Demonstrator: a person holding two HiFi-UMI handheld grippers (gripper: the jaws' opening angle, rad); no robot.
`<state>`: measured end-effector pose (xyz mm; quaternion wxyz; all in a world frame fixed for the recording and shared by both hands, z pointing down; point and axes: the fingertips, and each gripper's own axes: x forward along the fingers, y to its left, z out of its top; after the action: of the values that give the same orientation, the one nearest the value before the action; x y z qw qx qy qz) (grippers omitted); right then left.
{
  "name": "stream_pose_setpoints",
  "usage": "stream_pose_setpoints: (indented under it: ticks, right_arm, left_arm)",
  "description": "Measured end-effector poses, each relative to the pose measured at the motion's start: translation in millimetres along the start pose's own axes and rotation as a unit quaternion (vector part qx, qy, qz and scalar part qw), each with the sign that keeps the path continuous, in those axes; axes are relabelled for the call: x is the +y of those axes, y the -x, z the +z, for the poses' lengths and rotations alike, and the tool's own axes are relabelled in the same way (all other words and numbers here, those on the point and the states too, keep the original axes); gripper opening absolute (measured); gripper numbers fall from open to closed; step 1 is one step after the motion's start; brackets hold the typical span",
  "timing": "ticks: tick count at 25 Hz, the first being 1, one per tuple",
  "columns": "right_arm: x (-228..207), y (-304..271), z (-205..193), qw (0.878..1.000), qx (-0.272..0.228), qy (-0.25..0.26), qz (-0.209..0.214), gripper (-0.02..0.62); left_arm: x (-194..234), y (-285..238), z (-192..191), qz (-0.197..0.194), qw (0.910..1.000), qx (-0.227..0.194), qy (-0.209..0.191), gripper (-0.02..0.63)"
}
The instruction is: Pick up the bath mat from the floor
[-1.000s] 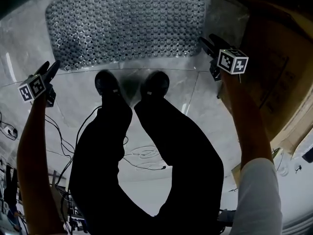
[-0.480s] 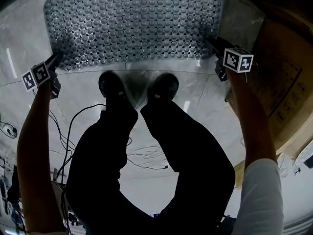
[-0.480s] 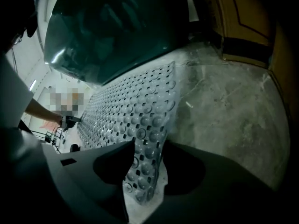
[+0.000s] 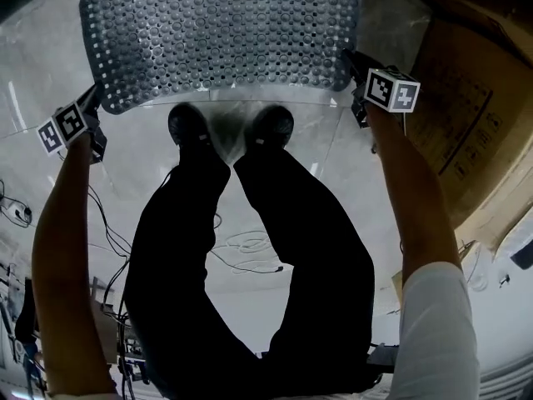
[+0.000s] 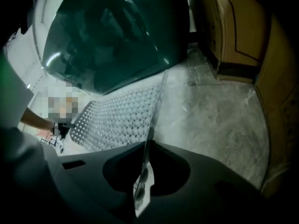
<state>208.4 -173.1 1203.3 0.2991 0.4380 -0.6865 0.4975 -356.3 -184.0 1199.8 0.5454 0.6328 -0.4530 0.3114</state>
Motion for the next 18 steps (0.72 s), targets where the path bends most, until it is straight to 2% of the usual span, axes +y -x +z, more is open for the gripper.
stream_pose_setpoints:
  ticks: [3,6,9,14,18]
  right_arm:
    - [33.2,27.9,23.6,1.000,-0.023,-0.014,0.013,0.037]
    - [72.0,66.3,38.3,0.999,-0.021,-0.022,0.024,0.034]
    - [109.8,115.1,54.5,0.999,-0.017,-0.024,0.033,0.034]
    - [161.7,207.1,92.2,0.998,-0.003,0.014,0.055,0.034]
    - [211.4,307.1,112.4,0.995,-0.005,0.026,0.091,0.034]
  left_arm:
    - [-40.0,35.1,21.4,-0.025,0.9995,-0.015,-0.010,0.015]
    - [-86.7,82.0,38.1,-0.061,0.9978,-0.026,-0.003,0.014]
    - [-133.1,135.7,47.4,-0.080,0.9965,-0.017,-0.014,0.012]
    - [-216.5,232.9,64.9,-0.119,0.9912,-0.019,-0.055,0.012]
    - [-268.4,337.0,60.2,-0.131,0.9892,-0.019,-0.062,0.012]
